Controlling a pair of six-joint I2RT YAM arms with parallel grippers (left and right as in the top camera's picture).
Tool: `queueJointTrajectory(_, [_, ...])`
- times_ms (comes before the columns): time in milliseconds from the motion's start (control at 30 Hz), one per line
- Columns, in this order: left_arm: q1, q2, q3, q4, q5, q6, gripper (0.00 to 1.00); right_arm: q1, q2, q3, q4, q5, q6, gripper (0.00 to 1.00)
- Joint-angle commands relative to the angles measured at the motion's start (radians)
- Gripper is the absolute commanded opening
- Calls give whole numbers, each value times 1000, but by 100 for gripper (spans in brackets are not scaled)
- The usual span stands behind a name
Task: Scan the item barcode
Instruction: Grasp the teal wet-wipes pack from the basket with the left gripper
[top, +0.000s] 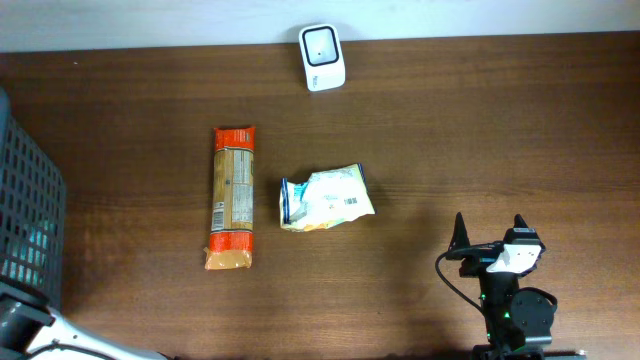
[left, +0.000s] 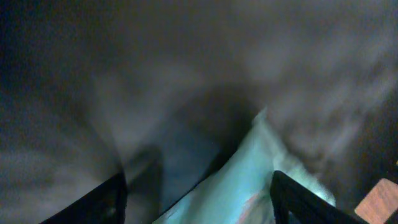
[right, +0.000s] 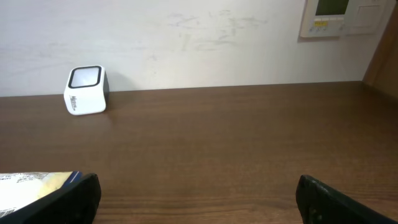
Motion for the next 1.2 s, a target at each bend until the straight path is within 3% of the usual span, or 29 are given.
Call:
queueJointTrajectory(0, [-45, 35, -42, 3, -26, 54, 64, -6, -6, -4, -9, 12, -7, 99])
queueJointTrajectory(33, [-48, 35, -43, 5, -25, 53, 50, -6, -6, -4, -9, 12, -7, 99])
queueJointTrajectory(67, [-50, 34, -42, 5, -25, 53, 23, -6, -6, -4, -9, 13, -7, 99])
queueJointTrajectory(100, [-50, 34, -42, 5, -25, 53, 4, -6, -6, -4, -9, 13, -7, 99])
queueJointTrajectory(133, [-50, 34, -42, 2, -25, 53, 0, -6, -6, -4, -9, 13, -7, 99])
queueJointTrajectory(333, [-48, 17, 67, -34, -26, -12, 0, -6, -6, -4, -9, 13, -7, 99])
queueJointTrajectory(567, [-50, -101, 628, -262, -45, -146, 0, -6, -6, -4, -9, 13, -7, 99])
queueJointTrajectory(733, [-130, -255, 778, -377, 127, -150, 0, -6, -6, -4, -9, 13, -7, 99])
queueJointTrajectory(867, [-342, -285, 763, -496, 140, -150, 0, -6, -6, -4, -9, 13, -7, 99])
queueJointTrajectory(967, [-597, -284, 641, -499, 140, -150, 0, -6, -6, -4, -9, 13, -7, 99])
queueJointTrajectory(1033, [-765, -283, 533, -426, 140, -150, 0, -6, -6, -4, -9, 13, -7, 99])
queueJointTrajectory(1100, [-980, -283, 363, -239, 140, -180, 0, -6, -6, -4, -9, 13, -7, 99])
queueJointTrajectory(1167, [-1083, -283, 272, -117, 140, -219, 0, -6, -6, -4, -9, 13, -7, 99])
